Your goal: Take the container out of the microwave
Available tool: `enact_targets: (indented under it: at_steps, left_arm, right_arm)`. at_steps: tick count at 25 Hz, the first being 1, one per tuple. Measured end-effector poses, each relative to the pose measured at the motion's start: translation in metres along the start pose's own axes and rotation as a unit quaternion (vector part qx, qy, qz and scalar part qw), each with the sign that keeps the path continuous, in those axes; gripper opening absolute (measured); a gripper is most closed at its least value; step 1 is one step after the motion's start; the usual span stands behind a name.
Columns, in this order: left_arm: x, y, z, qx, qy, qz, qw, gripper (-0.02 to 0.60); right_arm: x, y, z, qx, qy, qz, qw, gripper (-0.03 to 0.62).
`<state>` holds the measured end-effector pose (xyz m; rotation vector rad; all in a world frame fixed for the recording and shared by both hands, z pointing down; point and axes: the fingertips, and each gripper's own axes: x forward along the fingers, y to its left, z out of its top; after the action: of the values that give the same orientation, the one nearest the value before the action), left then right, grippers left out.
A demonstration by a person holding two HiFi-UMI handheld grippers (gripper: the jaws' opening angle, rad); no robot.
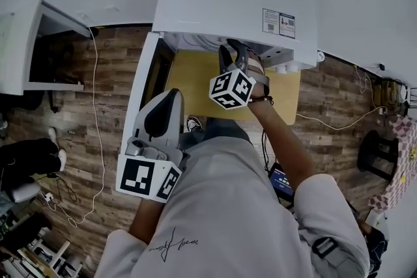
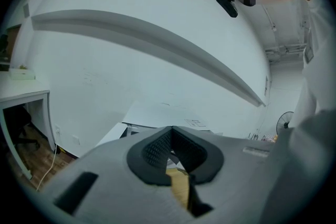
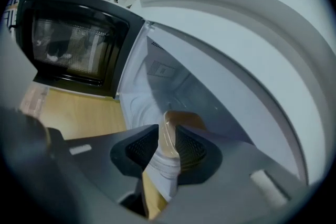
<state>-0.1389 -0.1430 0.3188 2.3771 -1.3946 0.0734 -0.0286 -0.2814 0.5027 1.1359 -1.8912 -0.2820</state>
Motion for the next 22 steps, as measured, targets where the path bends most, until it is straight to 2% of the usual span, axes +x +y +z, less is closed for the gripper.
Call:
enact_targets:
  at_steps: [3, 7, 14, 22]
  left_arm:
    - [0.0, 0.003, 0.0, 0.021, 0.004, 0.01, 0.9997, -0.006]
    - [-0.003, 0.009, 0.002, 0.028, 0.005, 0.016, 0.9995, -0.006]
    - [-0.009, 0.017, -0.007, 0.023, 0.016, 0.026, 0.9993, -0.006]
    - [-0.014, 0.023, -0.012, 0.017, 0.022, 0.036, 0.999, -0.006]
  right_arm:
    - [0.016, 0.002, -0.008, -0.013, 0.018, 0.0, 1.0, 0.122]
    - [0.032, 0.001, -0.014, -0.038, 0.042, -0.003, 0.998, 0.135]
    - [0.056, 0.009, -0.023, -0.085, 0.072, 0.0, 0.994, 0.143]
    - [0.071, 0.007, -0.027, -0.107, 0.085, -0.006, 0.991, 0.141]
